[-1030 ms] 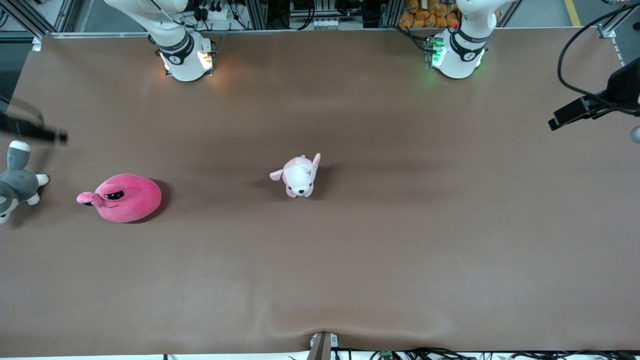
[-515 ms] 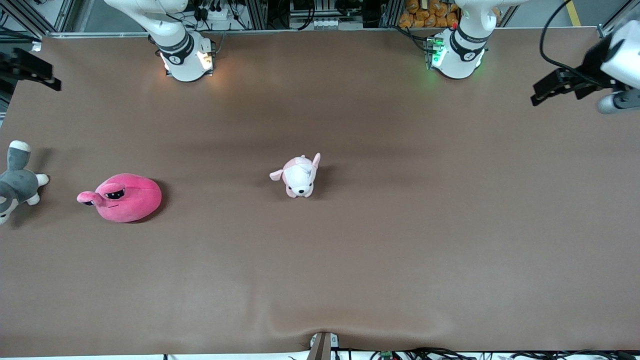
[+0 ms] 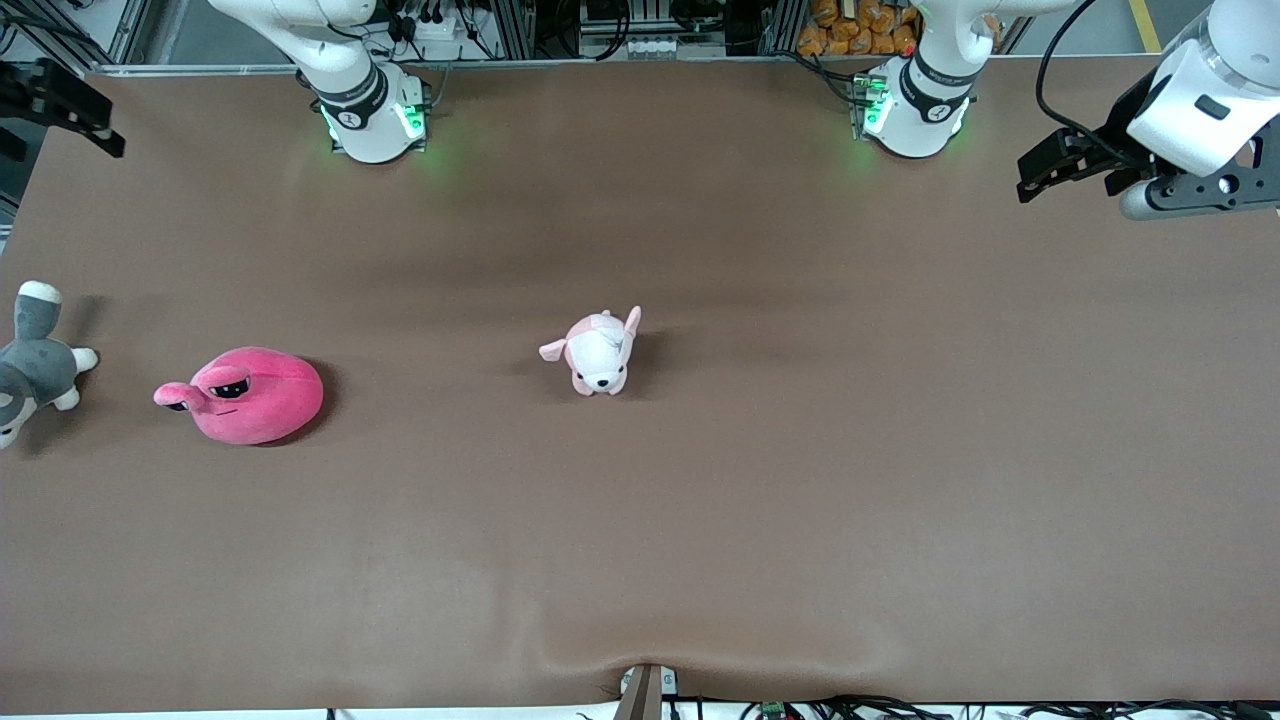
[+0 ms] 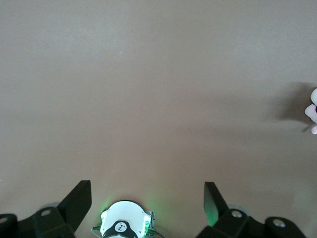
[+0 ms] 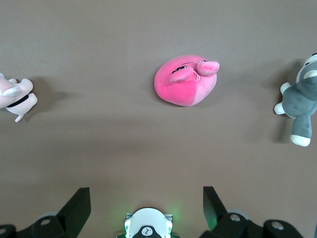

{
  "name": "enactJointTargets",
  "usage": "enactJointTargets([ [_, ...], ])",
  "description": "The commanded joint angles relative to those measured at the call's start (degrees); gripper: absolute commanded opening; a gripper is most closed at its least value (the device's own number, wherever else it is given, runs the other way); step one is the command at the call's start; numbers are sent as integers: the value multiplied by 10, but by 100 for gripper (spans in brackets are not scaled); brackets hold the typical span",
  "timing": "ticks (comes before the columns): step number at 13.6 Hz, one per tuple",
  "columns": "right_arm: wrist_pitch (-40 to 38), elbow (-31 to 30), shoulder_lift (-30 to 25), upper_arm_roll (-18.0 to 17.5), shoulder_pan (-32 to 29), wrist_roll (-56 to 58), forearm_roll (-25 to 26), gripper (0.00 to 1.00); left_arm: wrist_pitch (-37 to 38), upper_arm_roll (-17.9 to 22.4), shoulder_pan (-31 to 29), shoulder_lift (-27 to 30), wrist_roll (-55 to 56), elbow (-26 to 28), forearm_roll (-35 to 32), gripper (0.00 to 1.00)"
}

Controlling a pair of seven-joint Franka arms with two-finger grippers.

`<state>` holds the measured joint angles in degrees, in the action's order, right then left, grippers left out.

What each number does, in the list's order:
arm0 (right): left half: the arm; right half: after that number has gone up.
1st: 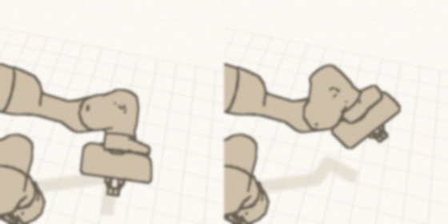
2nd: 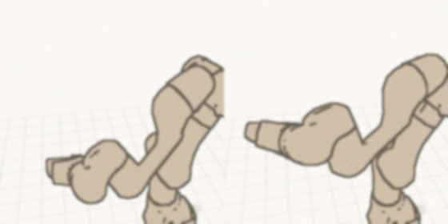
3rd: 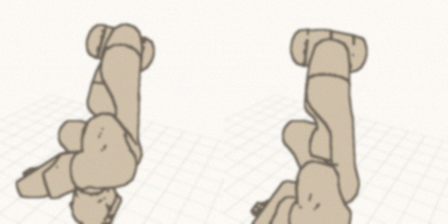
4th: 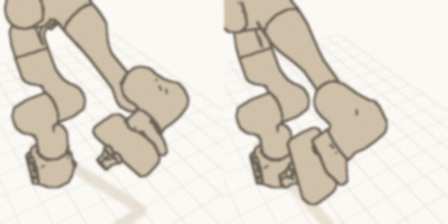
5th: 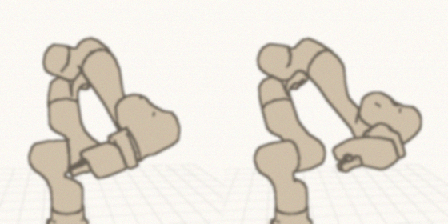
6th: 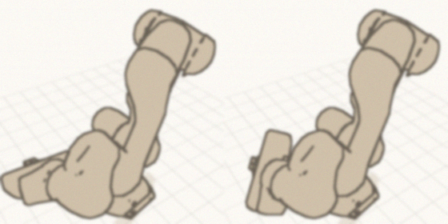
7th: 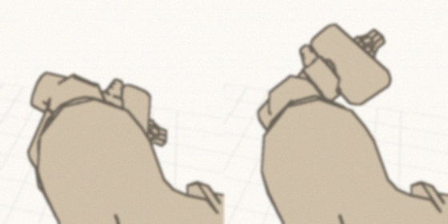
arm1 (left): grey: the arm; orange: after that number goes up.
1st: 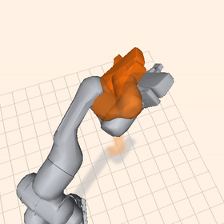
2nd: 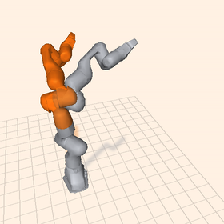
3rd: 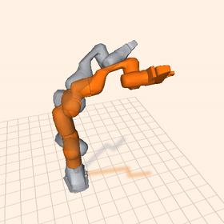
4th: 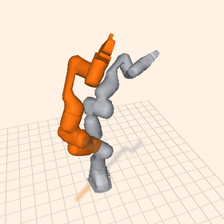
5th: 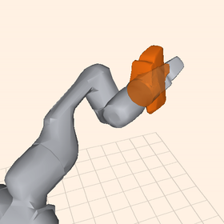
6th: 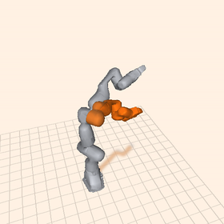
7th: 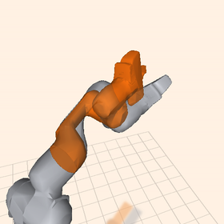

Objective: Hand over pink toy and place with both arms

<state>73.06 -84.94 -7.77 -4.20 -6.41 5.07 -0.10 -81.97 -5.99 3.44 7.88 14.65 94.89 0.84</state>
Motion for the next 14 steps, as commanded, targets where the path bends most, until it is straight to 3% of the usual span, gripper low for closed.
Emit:
enactJointTargets([
  [1, -21, 40, 31, -6, 6, -8, 12, 100, -9, 5, -6, 21, -10, 20, -4, 100],
  [14, -23, 39, 31, -7, 21, -8, 36, 100, 26, 3, -25, -9, -16, -14, -9, 100],
])
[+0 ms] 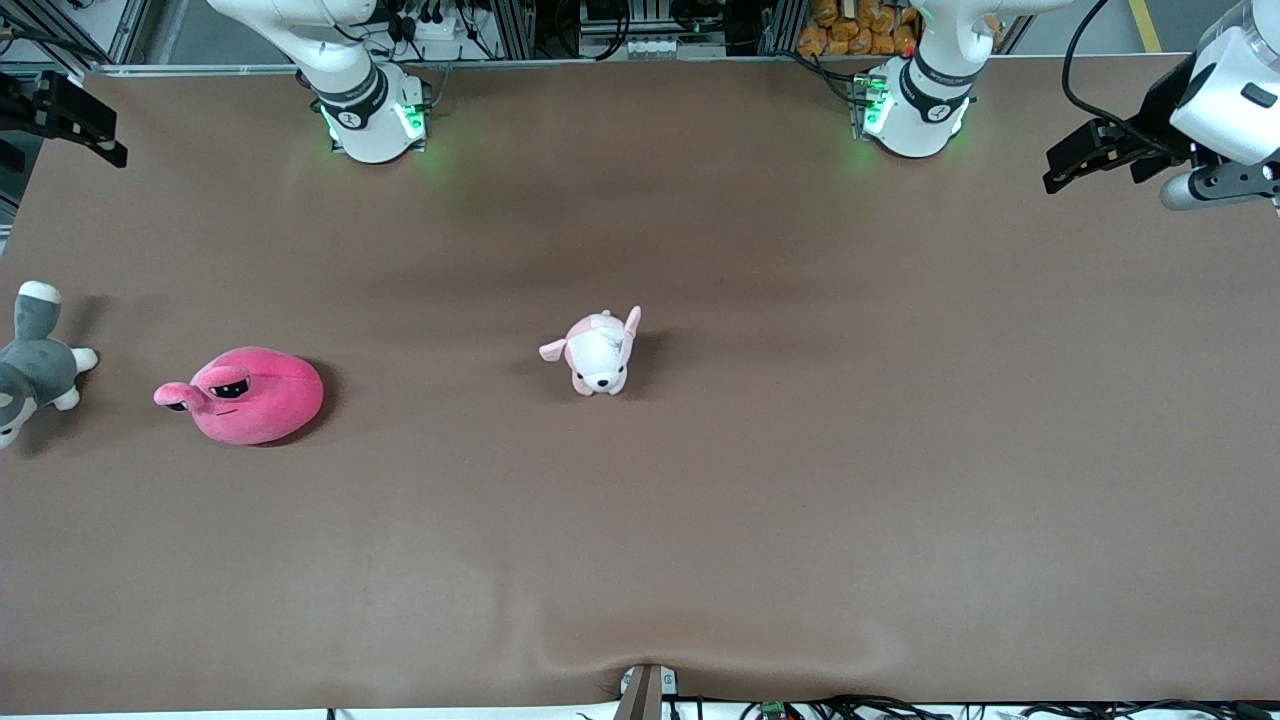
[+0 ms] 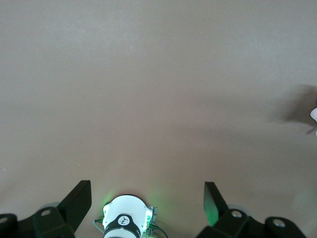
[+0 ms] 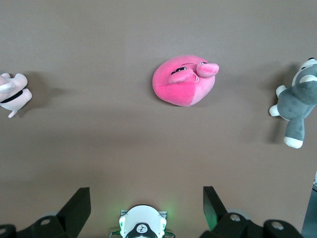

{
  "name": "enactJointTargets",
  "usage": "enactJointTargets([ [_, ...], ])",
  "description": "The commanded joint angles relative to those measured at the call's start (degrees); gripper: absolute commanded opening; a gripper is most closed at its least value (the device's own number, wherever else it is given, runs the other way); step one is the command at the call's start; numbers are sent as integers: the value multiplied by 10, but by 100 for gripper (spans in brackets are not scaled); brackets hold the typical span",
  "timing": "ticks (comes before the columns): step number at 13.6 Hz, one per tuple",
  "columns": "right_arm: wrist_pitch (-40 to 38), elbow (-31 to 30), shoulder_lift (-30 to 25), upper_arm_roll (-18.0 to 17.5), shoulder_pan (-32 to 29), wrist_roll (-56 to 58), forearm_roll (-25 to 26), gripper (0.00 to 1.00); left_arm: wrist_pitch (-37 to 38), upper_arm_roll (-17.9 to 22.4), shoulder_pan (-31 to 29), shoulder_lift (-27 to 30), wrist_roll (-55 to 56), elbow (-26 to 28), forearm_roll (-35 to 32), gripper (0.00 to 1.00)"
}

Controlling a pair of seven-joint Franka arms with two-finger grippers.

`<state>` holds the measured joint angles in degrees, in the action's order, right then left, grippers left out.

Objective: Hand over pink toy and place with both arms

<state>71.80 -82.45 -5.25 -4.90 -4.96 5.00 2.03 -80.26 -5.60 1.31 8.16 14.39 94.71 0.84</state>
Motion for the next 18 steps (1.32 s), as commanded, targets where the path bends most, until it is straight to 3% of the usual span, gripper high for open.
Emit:
enactJointTargets([
  [1, -10, 14, 6, 1, 7, -8, 15, 100, 8, 1, -5, -13, -16, -14, -9, 100],
  [9, -5, 13, 7, 2, 1, -10, 7, 100, 17, 2, -8, -4, -88, -14, -15, 100],
  [18, 6, 14, 9, 2, -1, -10, 5, 100, 19, 2, -20, -12, -78, -40, -21, 100],
])
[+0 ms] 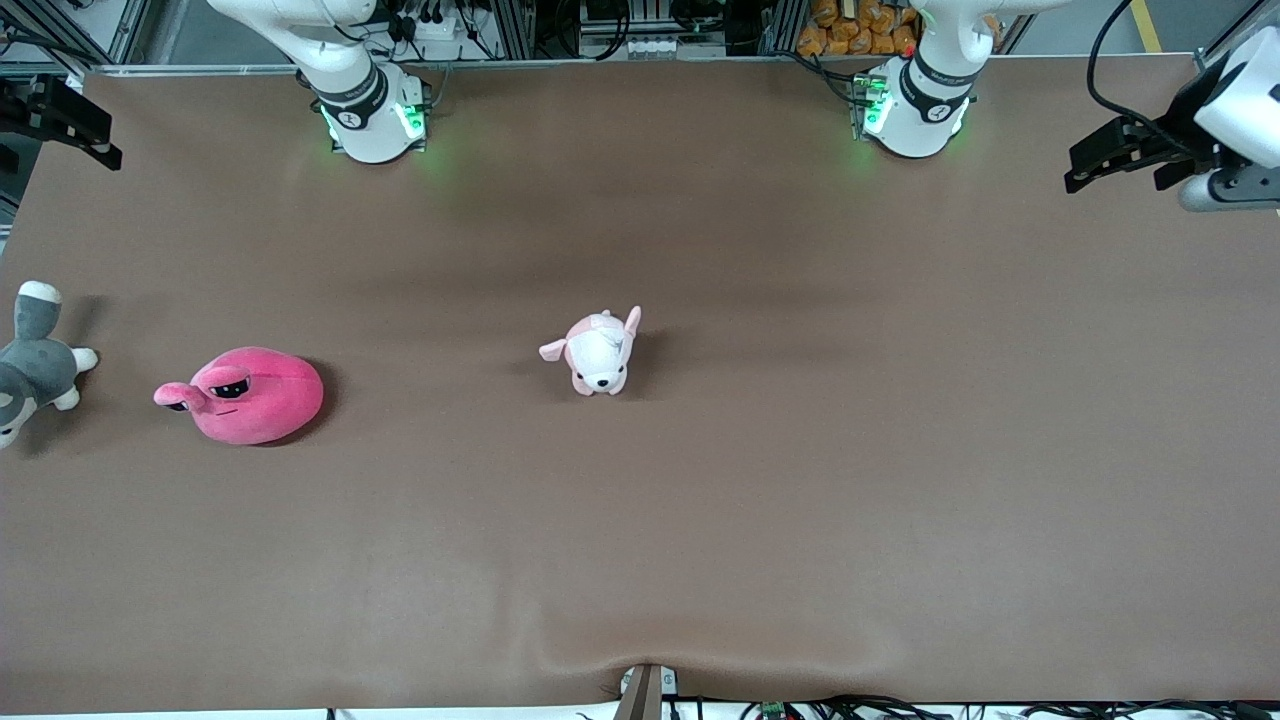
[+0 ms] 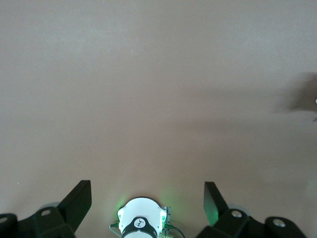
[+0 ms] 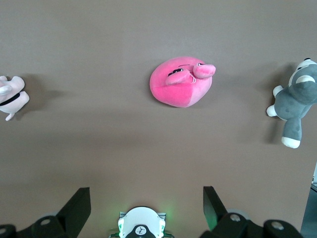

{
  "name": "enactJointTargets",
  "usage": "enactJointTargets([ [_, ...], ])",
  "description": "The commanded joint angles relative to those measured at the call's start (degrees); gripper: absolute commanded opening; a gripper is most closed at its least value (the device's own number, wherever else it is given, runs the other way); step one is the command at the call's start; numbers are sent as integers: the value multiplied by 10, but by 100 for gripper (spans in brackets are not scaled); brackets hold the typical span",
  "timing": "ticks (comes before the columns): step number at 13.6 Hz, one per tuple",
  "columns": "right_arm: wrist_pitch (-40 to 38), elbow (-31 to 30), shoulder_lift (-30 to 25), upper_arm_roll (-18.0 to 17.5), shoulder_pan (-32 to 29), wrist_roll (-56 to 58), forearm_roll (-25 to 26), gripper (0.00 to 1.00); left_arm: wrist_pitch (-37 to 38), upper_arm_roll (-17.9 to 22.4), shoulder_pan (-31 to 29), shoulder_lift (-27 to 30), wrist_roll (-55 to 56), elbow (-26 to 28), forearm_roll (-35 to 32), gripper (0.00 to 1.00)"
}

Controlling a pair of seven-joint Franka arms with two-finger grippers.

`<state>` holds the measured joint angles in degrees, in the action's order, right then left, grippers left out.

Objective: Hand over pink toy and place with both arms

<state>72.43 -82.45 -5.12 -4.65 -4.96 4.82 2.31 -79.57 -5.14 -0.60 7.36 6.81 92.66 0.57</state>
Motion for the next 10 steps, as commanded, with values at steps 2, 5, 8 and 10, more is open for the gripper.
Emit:
enactJointTargets([
  [2, 0, 13, 8, 1, 0, -8, 2, 100, 13, -2, -5, -4, -3, -20, -18, 100],
  [5, 0, 13, 8, 0, 1, -8, 2, 100, 13, -2, -5, -8, -3, -28, -19, 100],
  [8, 1, 14, 9, 0, 1, -7, 2, 100, 13, -3, -4, -8, -7, -34, -25, 100],
  [10, 1, 14, 9, 0, 0, -7, 3, 100, 13, -3, -3, -9, -5, -45, -25, 100],
])
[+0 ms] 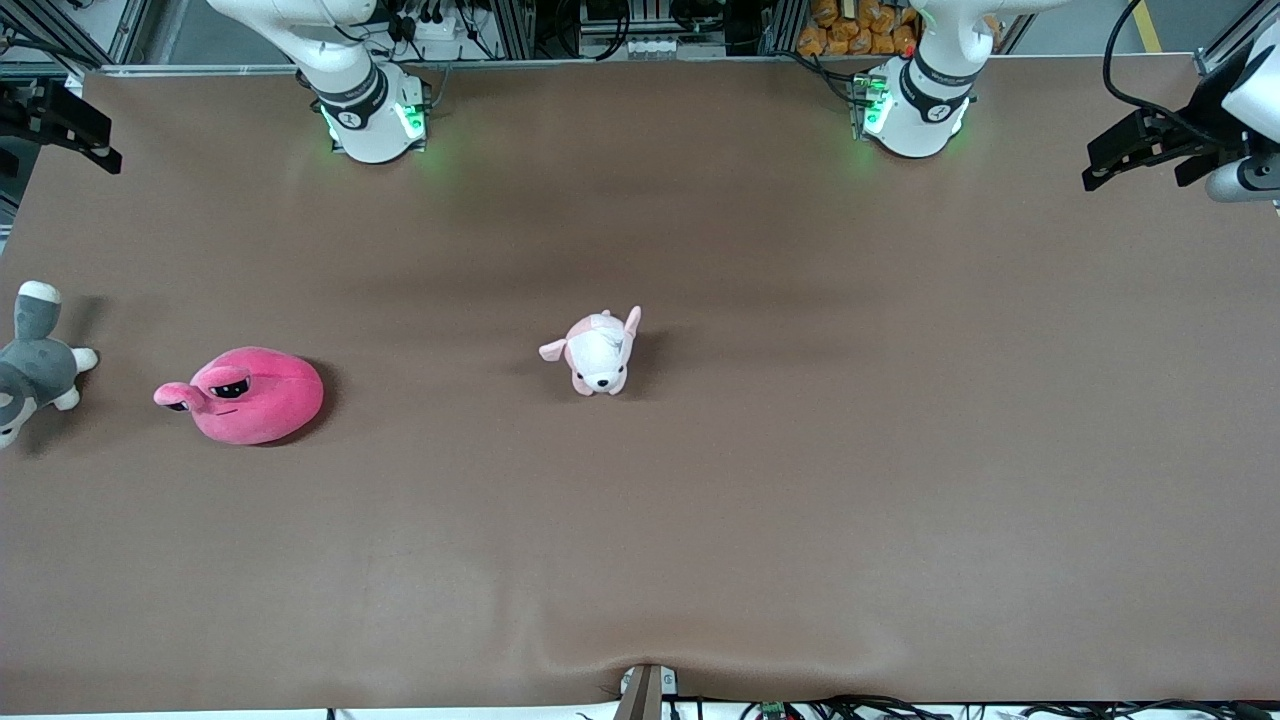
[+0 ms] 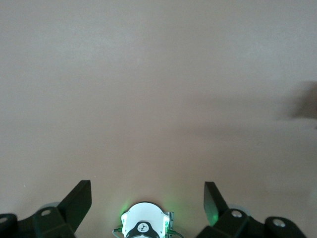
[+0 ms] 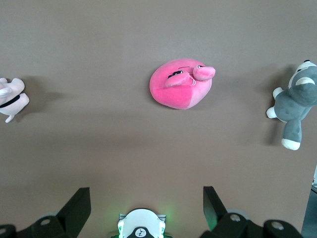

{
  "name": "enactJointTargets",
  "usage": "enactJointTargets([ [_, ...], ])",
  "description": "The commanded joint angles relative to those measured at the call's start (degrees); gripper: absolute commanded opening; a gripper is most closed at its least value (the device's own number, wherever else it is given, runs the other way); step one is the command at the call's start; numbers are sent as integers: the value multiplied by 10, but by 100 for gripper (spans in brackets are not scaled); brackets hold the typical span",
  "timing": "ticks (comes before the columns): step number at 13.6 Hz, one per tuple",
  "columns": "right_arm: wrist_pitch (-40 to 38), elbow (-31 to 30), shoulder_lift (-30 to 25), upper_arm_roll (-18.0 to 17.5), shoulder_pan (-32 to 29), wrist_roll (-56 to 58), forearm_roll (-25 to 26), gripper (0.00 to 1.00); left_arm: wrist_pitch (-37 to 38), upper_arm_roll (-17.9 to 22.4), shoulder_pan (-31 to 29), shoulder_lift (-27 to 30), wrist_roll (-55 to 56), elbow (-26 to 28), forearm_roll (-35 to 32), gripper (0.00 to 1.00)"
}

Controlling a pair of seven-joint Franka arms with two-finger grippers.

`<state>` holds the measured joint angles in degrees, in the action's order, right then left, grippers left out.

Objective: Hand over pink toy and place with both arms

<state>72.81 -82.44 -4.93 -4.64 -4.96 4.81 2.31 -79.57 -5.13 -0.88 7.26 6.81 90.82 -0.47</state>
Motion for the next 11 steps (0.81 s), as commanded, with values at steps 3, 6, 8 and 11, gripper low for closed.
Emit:
enactJointTargets([
  [3, -3, 15, 10, 0, -2, -7, 3, 100, 13, -3, 0, -8, -3, -27, -18, 100],
  [6, -4, 18, 19, 1, -2, -3, 8, 100, 13, -6, 0, -8, -4, -28, -18, 100],
  [8, -4, 18, 19, 1, -2, -3, 8, 100, 13, -6, -1, -8, -6, -27, -17, 100],
  [11, -3, 18, 26, 2, -2, -2, 6, 100, 13, -6, -1, -8, -4, -27, -16, 100],
])
